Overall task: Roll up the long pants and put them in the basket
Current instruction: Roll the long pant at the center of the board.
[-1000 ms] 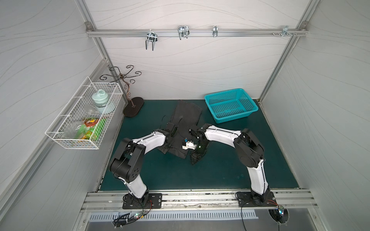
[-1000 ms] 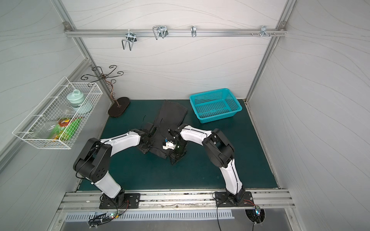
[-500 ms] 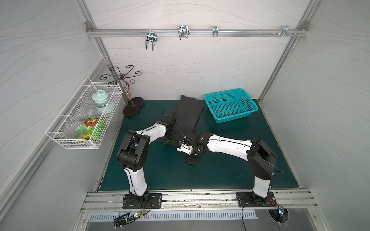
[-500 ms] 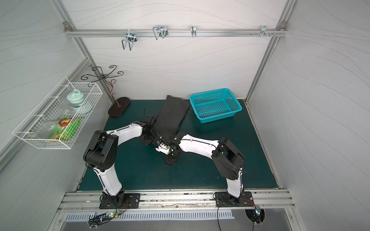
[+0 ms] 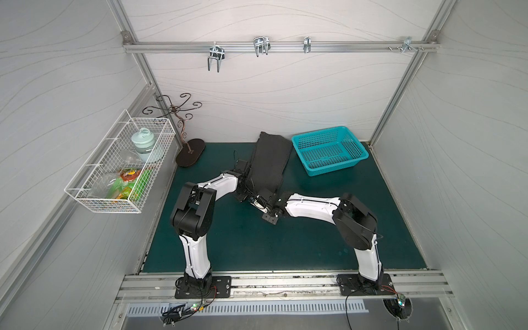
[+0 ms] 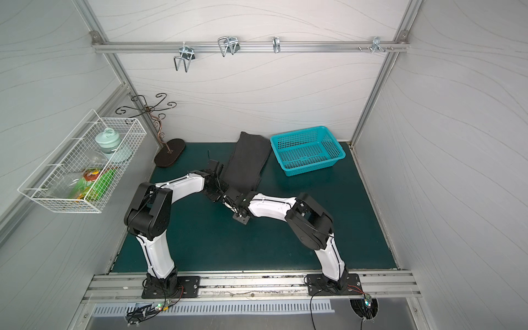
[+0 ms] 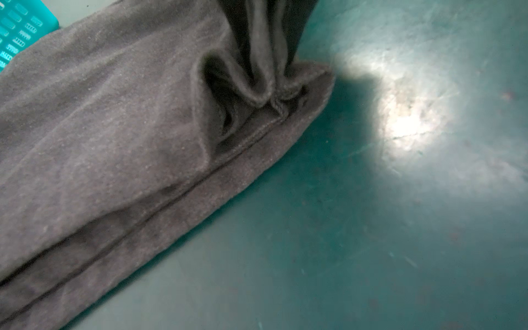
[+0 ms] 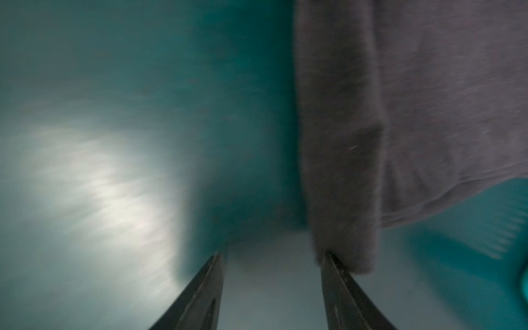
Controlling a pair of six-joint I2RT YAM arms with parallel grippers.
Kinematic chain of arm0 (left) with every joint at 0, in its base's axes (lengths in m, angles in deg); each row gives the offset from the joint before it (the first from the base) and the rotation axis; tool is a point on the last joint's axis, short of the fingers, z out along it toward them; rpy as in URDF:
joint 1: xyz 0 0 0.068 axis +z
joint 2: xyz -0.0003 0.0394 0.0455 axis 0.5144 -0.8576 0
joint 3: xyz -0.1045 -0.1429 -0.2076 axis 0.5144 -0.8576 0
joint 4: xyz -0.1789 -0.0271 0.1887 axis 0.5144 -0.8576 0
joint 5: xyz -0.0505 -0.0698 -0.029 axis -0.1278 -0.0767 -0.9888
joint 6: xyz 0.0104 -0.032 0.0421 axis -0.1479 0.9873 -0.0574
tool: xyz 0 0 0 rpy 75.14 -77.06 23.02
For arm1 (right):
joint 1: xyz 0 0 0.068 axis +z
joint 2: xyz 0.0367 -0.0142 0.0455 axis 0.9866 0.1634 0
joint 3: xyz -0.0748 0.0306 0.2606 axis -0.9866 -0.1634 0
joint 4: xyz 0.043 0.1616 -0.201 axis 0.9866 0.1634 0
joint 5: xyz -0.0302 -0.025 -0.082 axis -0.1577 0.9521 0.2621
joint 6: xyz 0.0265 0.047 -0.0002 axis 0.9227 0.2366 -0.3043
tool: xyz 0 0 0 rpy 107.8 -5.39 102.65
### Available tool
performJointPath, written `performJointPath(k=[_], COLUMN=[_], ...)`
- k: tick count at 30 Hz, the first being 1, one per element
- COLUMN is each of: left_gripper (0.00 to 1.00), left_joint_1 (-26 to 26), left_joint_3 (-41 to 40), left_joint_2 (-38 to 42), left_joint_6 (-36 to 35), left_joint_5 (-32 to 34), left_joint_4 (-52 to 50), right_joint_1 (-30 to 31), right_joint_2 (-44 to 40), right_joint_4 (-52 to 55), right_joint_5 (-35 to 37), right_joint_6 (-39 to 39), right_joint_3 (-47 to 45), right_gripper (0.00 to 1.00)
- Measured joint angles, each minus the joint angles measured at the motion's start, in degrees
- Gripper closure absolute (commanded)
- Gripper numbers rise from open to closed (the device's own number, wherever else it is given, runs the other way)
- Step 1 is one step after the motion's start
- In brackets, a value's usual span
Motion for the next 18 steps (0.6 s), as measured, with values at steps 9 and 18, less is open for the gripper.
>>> performJointPath(k=[9,18], left_gripper=[1.0,1.0], left_joint_1=[0.0,0.1], left_joint_3=[0.1,1.3], left_joint_2=[-0.1,-0.8], left_joint_6=[-0.7,-0.9], left_joint_5=[-0.2,-0.3], left_joint_4=[0.0,-1.4], right_joint_1=[-3.4,-2.4], right_joint_2=[1.4,1.6], right_joint_4=[-3.7,-4.0], right_joint_5=[3.2,3.4], right_joint_6=[-5.1,-5.8], right_joint_3=[1.6,1.7], right_gripper=[0.41,0.41])
